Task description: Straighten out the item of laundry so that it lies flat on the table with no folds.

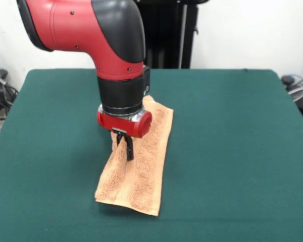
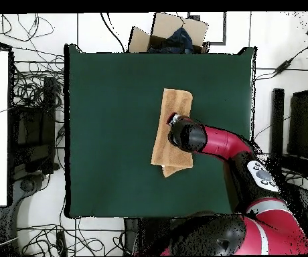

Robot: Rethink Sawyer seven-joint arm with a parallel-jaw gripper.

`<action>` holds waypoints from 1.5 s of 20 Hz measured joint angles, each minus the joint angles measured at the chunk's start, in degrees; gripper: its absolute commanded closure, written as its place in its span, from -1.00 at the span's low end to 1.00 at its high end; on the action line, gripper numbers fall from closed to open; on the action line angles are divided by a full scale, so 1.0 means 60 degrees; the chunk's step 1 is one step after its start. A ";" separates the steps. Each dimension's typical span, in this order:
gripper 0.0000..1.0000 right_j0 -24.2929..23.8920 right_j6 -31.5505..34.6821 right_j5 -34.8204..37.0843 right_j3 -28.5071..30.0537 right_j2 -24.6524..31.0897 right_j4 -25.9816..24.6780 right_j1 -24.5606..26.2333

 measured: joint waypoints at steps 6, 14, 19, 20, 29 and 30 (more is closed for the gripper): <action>1.00 0.0445 0.0000 0.0000 -0.0131 -0.0534 0.0255 -0.0002; 1.00 0.0910 0.0000 0.0077 -0.0304 -0.1040 0.0603 0.0030; 1.00 0.0930 0.0000 0.0204 -0.0422 -0.1105 0.0786 0.0115; 1.00 0.0929 0.0000 0.0224 -0.0423 -0.1109 0.0823 0.0115; 1.00 0.0917 0.0000 0.0224 -0.0374 -0.1168 0.1143 0.0119; 1.00 0.0912 0.0000 0.0222 -0.0363 -0.1172 0.1184 0.0118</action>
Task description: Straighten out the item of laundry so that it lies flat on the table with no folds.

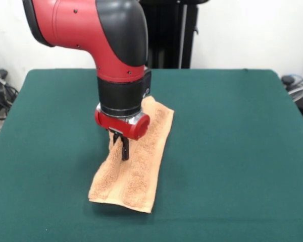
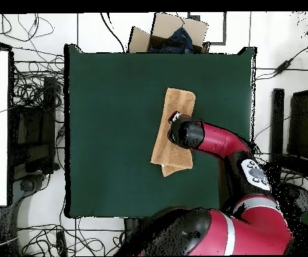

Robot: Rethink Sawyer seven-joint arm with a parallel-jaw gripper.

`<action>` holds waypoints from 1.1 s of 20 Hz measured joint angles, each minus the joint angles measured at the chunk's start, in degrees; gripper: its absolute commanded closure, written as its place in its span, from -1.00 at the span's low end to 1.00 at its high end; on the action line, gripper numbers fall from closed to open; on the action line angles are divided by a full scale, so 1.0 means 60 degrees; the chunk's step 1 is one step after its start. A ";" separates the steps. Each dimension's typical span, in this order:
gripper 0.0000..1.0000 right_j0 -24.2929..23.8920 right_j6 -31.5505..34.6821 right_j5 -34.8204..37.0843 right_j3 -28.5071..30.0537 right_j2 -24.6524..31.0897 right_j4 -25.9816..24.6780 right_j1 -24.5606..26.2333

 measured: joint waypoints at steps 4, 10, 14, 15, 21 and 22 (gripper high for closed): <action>1.00 -0.0011 0.0000 0.0002 0.0025 -0.0011 0.0051 -0.0022; 1.00 -0.0105 0.0000 0.0002 0.0039 -0.0014 0.0047 -0.0082; 1.00 -0.0112 0.0000 0.0050 0.0041 -0.0022 0.0045 -0.0282; 1.00 -0.0112 0.0000 0.0083 0.0040 -0.0023 0.0045 -0.0350; 1.00 -0.0113 0.0000 0.0712 0.0043 -0.0023 0.0043 -0.1030; 1.00 -0.0113 0.0000 0.0766 0.0043 -0.0023 0.0043 -0.1072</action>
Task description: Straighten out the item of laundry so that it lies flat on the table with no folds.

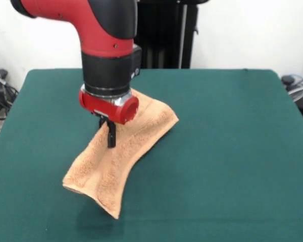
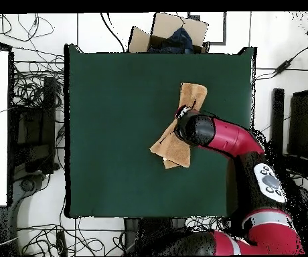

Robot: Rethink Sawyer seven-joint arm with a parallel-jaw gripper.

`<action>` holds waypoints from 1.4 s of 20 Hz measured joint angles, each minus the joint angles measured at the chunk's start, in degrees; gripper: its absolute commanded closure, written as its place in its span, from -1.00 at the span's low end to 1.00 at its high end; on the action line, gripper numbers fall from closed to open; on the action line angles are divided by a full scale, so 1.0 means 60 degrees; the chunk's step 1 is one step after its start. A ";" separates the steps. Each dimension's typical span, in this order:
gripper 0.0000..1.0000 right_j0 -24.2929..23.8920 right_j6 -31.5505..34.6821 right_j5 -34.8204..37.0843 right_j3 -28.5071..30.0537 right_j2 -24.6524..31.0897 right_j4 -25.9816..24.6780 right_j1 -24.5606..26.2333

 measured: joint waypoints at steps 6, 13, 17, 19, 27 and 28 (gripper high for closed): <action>1.00 0.0000 0.0000 0.0691 0.0011 -0.0001 0.0004 -0.0633; -1.00 0.0005 0.0000 0.0716 0.0015 -0.0003 0.0004 -0.0920; -1.00 0.0028 0.0000 0.0716 0.0014 -0.0010 0.0024 -0.1032; -1.00 0.0031 0.0000 0.0716 0.0015 -0.0011 0.0043 -0.1056; -1.00 0.0032 0.0000 0.0716 0.0015 -0.0017 0.0053 -0.1016; -1.00 0.0032 0.0000 0.0716 0.0015 -0.0017 0.0053 -0.1012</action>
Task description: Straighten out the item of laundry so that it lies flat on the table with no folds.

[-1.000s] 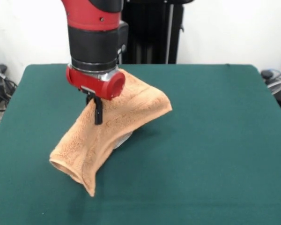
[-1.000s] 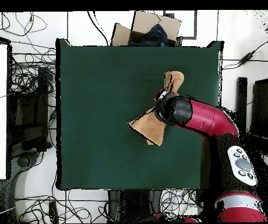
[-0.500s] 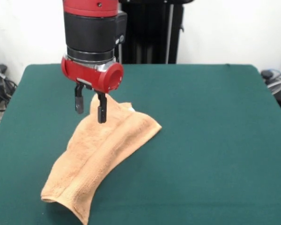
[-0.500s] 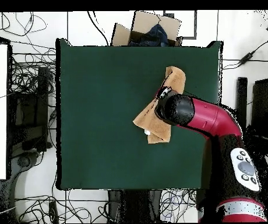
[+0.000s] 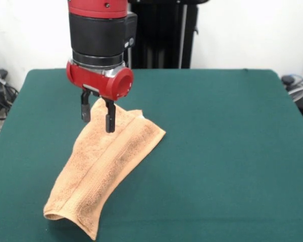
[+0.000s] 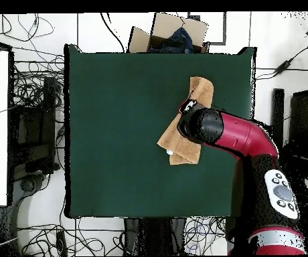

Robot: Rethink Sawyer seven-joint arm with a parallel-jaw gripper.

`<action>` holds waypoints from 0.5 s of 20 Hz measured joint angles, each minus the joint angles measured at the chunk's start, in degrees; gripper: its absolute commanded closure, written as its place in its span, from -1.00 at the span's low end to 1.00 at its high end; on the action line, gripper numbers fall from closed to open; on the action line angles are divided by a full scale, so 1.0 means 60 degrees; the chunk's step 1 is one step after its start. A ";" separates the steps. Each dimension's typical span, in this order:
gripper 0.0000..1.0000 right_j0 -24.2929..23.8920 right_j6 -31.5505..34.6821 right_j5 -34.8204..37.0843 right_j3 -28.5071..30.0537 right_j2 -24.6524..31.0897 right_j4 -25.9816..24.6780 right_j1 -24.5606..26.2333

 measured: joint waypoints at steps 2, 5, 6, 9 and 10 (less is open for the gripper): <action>-1.00 0.0000 0.0000 0.0000 0.0000 0.0000 0.0000 0.0003; -1.00 0.0003 0.0000 0.0000 -0.0001 -0.0006 0.0002 0.0009; -1.00 0.0014 0.0000 0.0000 -0.0001 -0.0022 0.0002 0.0014; -1.00 0.0129 0.0000 -0.0002 -0.0001 -0.0180 0.0000 0.0061; -1.00 0.0242 0.0000 -0.0028 -0.0003 -0.0303 0.0002 0.0129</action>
